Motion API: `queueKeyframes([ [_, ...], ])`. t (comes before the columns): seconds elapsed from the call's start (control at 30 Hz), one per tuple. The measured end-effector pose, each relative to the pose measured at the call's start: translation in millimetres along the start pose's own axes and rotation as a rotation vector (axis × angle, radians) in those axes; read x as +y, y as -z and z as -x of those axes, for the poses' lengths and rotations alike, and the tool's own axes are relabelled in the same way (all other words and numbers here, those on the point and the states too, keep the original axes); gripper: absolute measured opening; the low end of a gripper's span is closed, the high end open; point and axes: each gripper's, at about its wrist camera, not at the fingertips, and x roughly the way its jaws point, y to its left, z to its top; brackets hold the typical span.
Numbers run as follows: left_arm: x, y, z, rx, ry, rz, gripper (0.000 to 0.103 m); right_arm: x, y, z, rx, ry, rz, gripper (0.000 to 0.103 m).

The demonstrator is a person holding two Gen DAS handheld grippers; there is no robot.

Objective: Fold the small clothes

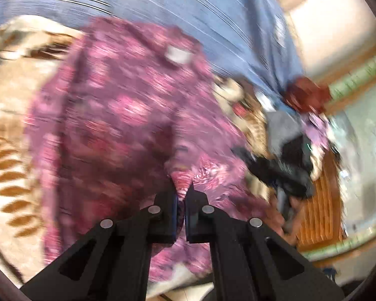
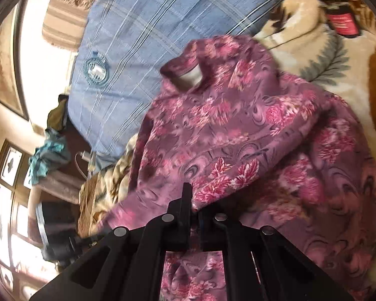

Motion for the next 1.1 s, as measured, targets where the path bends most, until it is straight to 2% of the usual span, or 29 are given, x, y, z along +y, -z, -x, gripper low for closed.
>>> queueKeyframes([
  [0.07,19,0,-17,0.054,-0.036,0.064,0.002,-2,3,-17,0.051,0.077,0.011,0.007],
  [0.13,36,5,-43,0.128,-0.134,0.108,0.003,-9,9,-41,0.102,0.223,0.032,0.01],
  [0.2,46,5,-52,0.132,-0.159,0.157,0.007,-7,11,-49,0.108,0.255,0.06,0.01],
  [0.23,47,4,-50,0.117,-0.167,0.165,0.011,-4,10,-48,0.096,0.264,0.073,0.013],
  [0.27,47,1,-48,0.102,-0.181,0.156,0.021,1,9,-45,0.074,0.274,0.097,0.017],
  [0.33,43,-3,-40,0.087,-0.209,0.118,0.036,11,9,-38,0.033,0.299,0.142,0.041],
  [0.4,42,-5,-18,0.035,-0.19,0.104,0.036,22,12,-30,0.006,0.334,0.17,0.051],
  [0.43,39,-5,-6,-0.001,-0.19,0.095,0.039,26,12,-24,-0.005,0.347,0.182,0.056],
  [0.47,37,-1,15,-0.053,-0.216,0.077,0.051,36,16,-13,-0.031,0.36,0.216,0.059],
  [0.5,40,2,28,-0.085,-0.246,0.066,0.058,42,19,-4,-0.05,0.363,0.242,0.066],
  [0.53,41,6,40,-0.141,-0.322,0.055,0.071,51,30,9,-0.077,0.351,0.268,0.072],
  [0.57,46,16,50,-0.182,-0.415,0.059,0.077,54,37,16,-0.088,0.332,0.274,0.072],
  [0.6,55,24,53,-0.193,-0.46,0.079,0.077,62,45,21,-0.092,0.297,0.279,0.072],
  [0.63,63,30,51,-0.186,-0.468,0.102,0.077,73,54,22,-0.081,0.241,0.291,0.072],
  [0.7,87,43,35,-0.088,-0.452,0.175,0.077,96,73,7,-0.011,0.138,0.337,0.072],
  [0.8,85,51,18,-0.043,-0.495,0.159,0.075,121,96,-31,0.099,0.071,0.392,0.067],
  [0.87,87,53,11,-0.029,-0.476,0.169,0.056,132,102,-61,0.142,0.082,0.404,0.055],
  [0.9,89,52,7,-0.015,-0.465,0.18,0.05,133,102,-74,0.163,0.083,0.398,0.042],
  [0.93,94,53,2,0.009,-0.447,0.206,0.029,134,101,-91,0.196,0.105,0.392,0.034],
  [0.97,98,52,1,0.024,-0.44,0.228,0.017,133,101,-107,0.217,0.145,0.391,0.035],
  [1.03,103,53,13,0.007,-0.424,0.255,0.006,131,103,-129,0.264,0.211,0.387,0.036],
  [1.1,103,50,35,-0.063,-0.34,0.286,0.005,134,105,-128,0.261,0.213,0.387,0.039],
])
